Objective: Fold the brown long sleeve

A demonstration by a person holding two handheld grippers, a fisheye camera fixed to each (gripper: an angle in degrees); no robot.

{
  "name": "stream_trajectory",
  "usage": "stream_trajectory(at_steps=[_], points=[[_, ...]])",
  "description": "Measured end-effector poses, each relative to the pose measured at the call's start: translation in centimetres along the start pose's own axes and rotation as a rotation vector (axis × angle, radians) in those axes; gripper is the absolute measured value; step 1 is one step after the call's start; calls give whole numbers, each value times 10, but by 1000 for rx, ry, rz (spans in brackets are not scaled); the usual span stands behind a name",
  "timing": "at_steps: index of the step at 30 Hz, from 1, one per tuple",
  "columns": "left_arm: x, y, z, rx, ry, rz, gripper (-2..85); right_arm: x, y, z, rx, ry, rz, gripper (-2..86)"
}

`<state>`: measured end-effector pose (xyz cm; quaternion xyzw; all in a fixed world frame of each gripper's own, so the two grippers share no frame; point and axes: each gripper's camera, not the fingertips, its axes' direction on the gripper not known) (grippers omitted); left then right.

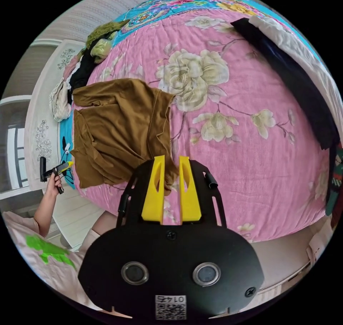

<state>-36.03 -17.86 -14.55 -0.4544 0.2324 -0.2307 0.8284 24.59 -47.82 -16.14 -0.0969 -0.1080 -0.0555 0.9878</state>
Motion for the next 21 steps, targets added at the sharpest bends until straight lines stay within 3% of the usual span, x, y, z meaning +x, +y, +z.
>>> stream_trajectory(at_steps=[2, 5, 8, 11, 13, 17, 21], points=[[-23, 19, 16, -33, -26, -54, 87, -7, -9, 3, -15, -23, -31, 70], [-29, 26, 32, -23, -37, -36, 82, -20, -21, 19, -144, 111, -90, 28], [-25, 22, 40, -56, -88, 11, 80, -22, -26, -1, -46, 240, -91, 15], [-28, 25, 47, -59, -93, 40, 79, -5, -37, -11, -51, 87, -22, 15], [-37, 28, 50, -47, -46, 13, 79, -5, -44, -14, -69, 101, -19, 20], [-53, 35, 55, -23, 71, -25, 80, -16, -71, -39, 95, 73, -38, 44], [-58, 40, 63, -32, 101, -13, 83, -24, -114, 0, -63, 55, -58, 77]])
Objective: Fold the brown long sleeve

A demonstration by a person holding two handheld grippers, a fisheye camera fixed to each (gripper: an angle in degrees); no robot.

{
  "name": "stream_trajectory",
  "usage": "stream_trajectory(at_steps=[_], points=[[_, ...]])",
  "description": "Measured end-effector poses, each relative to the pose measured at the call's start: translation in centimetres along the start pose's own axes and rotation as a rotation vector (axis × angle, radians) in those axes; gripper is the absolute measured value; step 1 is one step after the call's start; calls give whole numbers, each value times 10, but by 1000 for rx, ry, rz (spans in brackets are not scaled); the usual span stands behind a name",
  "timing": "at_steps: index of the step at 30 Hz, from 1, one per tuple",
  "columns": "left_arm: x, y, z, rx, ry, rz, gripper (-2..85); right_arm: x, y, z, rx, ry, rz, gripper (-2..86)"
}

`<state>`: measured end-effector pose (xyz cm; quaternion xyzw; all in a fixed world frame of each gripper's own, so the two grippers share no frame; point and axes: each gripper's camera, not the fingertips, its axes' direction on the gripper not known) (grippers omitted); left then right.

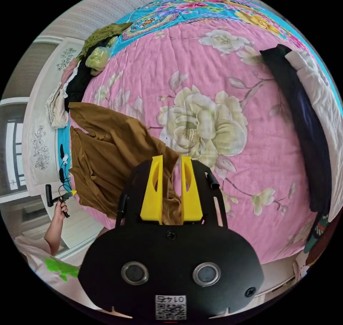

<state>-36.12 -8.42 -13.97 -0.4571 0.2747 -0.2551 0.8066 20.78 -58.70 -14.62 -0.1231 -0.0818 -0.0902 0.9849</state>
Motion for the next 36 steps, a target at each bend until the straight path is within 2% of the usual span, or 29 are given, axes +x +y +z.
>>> stream_trajectory(at_steps=[2, 5, 8, 13, 15, 18, 23, 27, 29, 33, 36], points=[[-5, 3, 5, -11, 3, 6, 84, -11, -9, 8, -38, 62, -31, 67], [-11, 4, 7, -27, 7, 17, 85, -25, -19, -10, 29, 185, -111, 14], [-15, 5, 5, -33, -17, 44, 85, -19, -41, -32, 91, 124, -84, 6], [-26, 13, 12, -60, 26, 47, 86, -17, -66, -7, -47, 60, -52, 5], [-32, 15, 20, -79, -14, 46, 77, -22, -65, -4, -23, 69, -40, 6], [-43, 14, 30, -105, -41, 50, 19, -27, -60, -2, 7, 34, -35, 5], [-62, 29, 7, -21, -179, 47, -6, -38, -53, 8, 12, 11, -38, 1], [-88, 26, 13, -47, -28, 10, 5, -57, -43, 18, 19, -7, -66, -1], [-94, 26, 1, -4, -13, 18, 51, -66, -37, 21, 23, -8, -85, -1], [-110, 26, -29, 15, -29, 5, 71, -83, -22, 29, 36, -41, -102, -1], [-126, 10, -55, 36, 61, 8, 74, -98, -15, 40, 22, -101, -114, -1]])
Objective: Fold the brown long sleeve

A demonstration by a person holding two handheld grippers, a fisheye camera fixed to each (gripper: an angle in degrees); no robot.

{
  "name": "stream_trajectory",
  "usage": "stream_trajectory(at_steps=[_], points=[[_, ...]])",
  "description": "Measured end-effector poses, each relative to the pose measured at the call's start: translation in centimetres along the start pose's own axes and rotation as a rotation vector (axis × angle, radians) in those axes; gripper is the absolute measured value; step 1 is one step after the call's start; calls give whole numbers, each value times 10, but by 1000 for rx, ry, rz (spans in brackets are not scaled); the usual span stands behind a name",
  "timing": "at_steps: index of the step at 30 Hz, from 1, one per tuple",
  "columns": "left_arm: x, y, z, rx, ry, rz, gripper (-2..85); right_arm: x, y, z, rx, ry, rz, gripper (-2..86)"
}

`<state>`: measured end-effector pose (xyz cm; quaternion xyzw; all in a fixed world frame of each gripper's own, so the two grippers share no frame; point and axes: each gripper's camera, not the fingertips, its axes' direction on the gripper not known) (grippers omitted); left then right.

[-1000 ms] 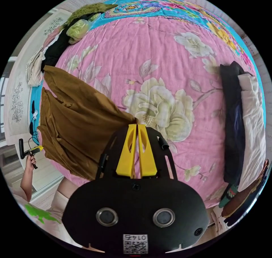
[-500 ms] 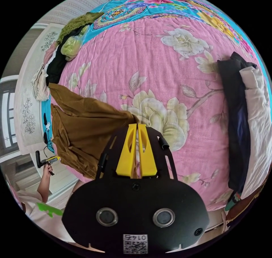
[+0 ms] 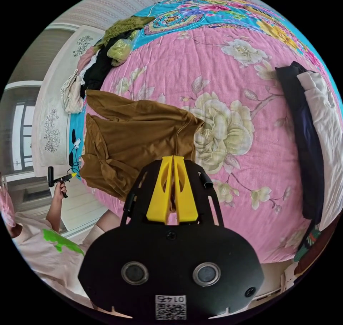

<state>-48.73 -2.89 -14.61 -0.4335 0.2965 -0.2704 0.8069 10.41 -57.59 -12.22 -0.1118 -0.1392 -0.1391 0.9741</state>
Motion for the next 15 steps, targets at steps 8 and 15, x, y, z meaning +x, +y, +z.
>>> stream_trajectory(at_steps=[8, 15], points=[[-72, 5, 25, -202, 578, -129, 67, -35, -5, 58, -47, -142, -16, -1], [-122, 46, 24, 123, 850, -196, 68, -112, 2, 107, 19, -139, -233, 13]])
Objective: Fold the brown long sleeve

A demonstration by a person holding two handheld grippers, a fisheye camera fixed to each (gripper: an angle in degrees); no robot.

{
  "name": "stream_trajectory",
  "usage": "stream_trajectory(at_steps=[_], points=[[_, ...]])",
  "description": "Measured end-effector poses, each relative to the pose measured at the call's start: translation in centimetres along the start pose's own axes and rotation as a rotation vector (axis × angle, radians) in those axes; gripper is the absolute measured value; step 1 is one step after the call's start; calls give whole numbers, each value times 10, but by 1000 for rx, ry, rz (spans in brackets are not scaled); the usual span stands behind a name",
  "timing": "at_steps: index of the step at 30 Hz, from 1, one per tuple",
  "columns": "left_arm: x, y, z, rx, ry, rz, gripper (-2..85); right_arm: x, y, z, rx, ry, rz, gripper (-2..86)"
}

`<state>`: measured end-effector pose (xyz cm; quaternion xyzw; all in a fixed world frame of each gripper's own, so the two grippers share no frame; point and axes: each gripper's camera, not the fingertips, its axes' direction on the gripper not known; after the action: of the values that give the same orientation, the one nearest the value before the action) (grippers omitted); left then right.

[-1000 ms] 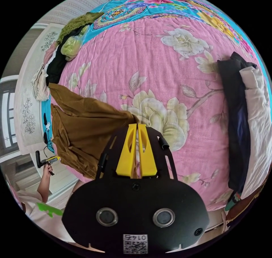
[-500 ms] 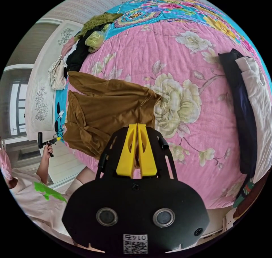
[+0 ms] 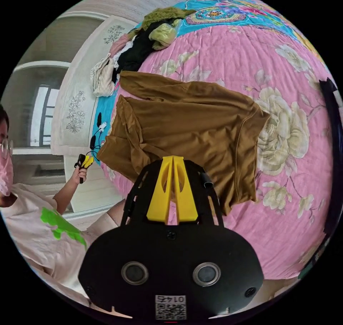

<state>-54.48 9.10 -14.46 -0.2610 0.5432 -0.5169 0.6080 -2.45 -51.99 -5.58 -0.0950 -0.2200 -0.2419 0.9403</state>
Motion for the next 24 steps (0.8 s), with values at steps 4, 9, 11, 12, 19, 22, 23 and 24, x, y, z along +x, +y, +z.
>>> stream_trajectory(at_steps=[4, 9, 11, 12, 19, 22, 23, 24], points=[[5, 4, 8, -80, -136, 73, 107, -63, -8, 49, -63, -3, -205, 62], [18, 7, 34, -217, -279, 207, 128, -136, -23, 139, -179, -249, -395, 69], [21, 11, 49, -304, -314, 257, 127, -153, -29, 168, -205, -345, -412, 61], [22, 12, 52, -315, -320, 275, 126, -162, -34, 186, -209, -416, -417, 50], [41, 35, 72, -350, -429, 471, 115, -168, -72, 295, -299, -776, -120, 13], [42, 42, 75, -362, -445, 492, 112, -170, -84, 330, -306, -873, -17, 8], [43, 44, 75, -358, -447, 503, 111, -173, -88, 341, -314, -888, -1, 6], [44, 45, 75, -355, -450, 507, 110, -178, -92, 350, -323, -876, -4, 2]])
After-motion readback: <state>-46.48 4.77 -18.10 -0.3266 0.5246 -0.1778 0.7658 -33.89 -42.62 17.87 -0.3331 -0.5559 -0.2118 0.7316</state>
